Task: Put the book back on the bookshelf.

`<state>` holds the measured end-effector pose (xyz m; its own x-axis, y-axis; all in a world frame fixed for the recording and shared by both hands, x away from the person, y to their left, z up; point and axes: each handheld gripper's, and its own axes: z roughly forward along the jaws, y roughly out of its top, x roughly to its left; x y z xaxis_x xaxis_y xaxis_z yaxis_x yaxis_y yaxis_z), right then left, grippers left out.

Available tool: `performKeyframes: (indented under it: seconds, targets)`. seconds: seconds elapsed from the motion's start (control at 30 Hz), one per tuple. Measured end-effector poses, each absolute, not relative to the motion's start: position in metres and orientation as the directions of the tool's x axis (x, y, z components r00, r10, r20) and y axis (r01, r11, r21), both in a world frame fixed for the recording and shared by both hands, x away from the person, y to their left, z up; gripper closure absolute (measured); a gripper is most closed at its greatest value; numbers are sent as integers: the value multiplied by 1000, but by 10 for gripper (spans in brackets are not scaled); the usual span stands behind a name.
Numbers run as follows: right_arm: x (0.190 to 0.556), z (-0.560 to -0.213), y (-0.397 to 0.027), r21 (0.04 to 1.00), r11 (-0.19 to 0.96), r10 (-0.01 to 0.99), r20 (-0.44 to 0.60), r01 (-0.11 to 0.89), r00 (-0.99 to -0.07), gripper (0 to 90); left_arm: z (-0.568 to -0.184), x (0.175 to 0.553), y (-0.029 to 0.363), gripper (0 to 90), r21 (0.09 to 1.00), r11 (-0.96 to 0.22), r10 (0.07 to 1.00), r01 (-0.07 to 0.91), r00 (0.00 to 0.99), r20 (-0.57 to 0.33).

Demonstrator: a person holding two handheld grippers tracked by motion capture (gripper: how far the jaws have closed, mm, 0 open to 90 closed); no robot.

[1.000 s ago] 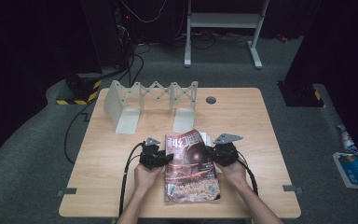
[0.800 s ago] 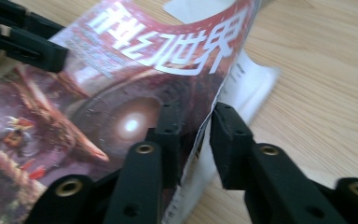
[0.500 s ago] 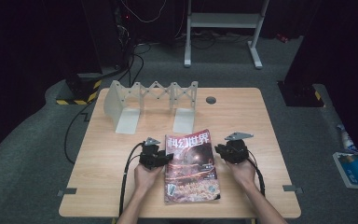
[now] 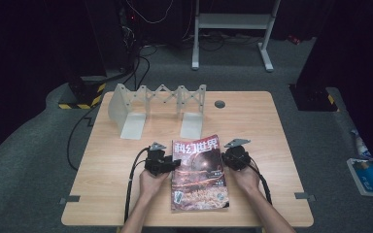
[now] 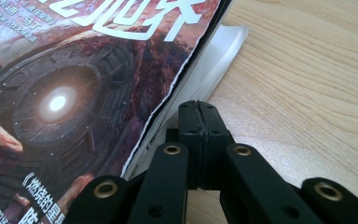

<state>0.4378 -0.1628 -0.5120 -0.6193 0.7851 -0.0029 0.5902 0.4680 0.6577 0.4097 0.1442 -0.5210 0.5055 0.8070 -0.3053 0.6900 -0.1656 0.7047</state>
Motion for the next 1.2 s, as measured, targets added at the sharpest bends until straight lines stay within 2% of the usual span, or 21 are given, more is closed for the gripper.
performKeyframes:
  seconds: [0.17,0.3,0.4,0.67,0.83,0.97,1.1,1.2]
  targets:
    - [437,-513,-162,663,485,765,-6,570,-644,896,-522,412,145,503,712,-166,808,683,508,-298]
    - [435,-513,-159,664,499,752,-12,556,-659,896,-517,416,140,457,698,-237,815,675,529,-235]
    - [435,-513,-159,666,507,744,-17,548,-668,896,-519,418,142,454,701,-207,807,682,524,-271]
    - [434,-514,-156,670,523,722,-19,527,-691,896,-521,423,145,448,712,-178,805,679,516,-291]
    - [434,-513,-154,663,542,711,-35,516,-702,896,-515,433,141,429,682,-254,811,685,535,-236]
    - [433,-513,-153,663,546,708,-37,513,-705,896,-514,439,140,428,674,-261,813,691,534,-233]
    - [433,-513,-153,663,543,709,-35,515,-704,896,-513,439,142,481,665,-246,814,705,523,-253]
    - [433,-513,-153,664,539,710,-26,518,-704,896,-510,436,143,555,665,-241,799,707,534,-278]
